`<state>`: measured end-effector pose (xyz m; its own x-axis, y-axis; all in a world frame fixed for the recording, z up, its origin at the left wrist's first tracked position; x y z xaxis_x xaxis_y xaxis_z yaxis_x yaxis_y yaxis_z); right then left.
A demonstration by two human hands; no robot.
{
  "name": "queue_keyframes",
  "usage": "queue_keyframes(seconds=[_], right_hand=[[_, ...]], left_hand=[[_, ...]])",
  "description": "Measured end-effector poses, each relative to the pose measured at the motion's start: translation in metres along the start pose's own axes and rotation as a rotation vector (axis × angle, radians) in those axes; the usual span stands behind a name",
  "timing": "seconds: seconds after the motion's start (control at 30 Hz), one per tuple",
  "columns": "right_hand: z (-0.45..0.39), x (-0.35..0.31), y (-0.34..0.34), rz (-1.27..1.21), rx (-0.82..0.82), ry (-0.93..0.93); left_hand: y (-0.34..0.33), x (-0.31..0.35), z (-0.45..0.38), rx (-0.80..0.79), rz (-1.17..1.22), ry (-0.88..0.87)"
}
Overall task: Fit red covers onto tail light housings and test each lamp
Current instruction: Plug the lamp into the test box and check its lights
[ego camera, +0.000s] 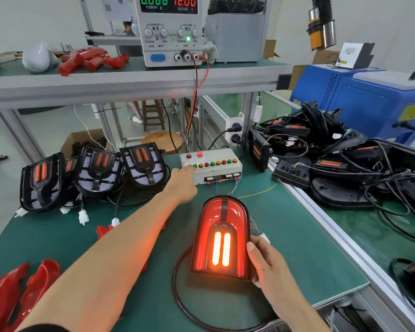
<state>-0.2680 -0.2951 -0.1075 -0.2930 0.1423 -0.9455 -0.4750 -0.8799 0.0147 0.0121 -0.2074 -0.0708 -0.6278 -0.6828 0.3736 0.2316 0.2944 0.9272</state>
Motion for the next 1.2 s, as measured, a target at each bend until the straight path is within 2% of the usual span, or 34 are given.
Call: queue_keyframes(seconds=[0.13,0.37,0.57,0.77,1.0,1.2], right_hand=[[0.000,0.000,0.000,-0.038,-0.011,-0.003],[0.003,0.000,0.003,0.055,-0.022,0.030],[0.003,-0.003,0.001,-0.027,-0.036,0.006],[0.001,-0.003,0.001,-0.060,-0.004,-0.006],[0.002,0.000,0.003,-0.020,-0.020,0.039],[0.002,-0.002,0.001,-0.114,-0.033,-0.013]], left_hand=[[0.001,0.000,-0.003,-0.019,-0.024,0.003],[-0.004,0.002,-0.011,0.000,-0.124,-0.016],[-0.003,0.006,-0.021,-0.060,-0.198,0.054],[-0.001,0.010,-0.026,-0.067,-0.362,0.012],[0.001,0.010,-0.030,-0.117,-0.335,0.015],[-0.001,0.009,-0.030,-0.082,-0.361,-0.005]])
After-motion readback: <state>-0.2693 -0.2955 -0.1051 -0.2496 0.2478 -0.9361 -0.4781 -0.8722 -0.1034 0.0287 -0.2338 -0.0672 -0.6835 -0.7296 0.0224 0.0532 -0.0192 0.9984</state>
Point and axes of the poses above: each hand's wrist, its own z-axis away from the middle knuckle, its own y-axis out of the back of the hand, x = y × z, the point moved 1 cm from there along -z, towards the middle knuckle, and after that the axes turned 7 degrees about -y, right-handed, at the moved point
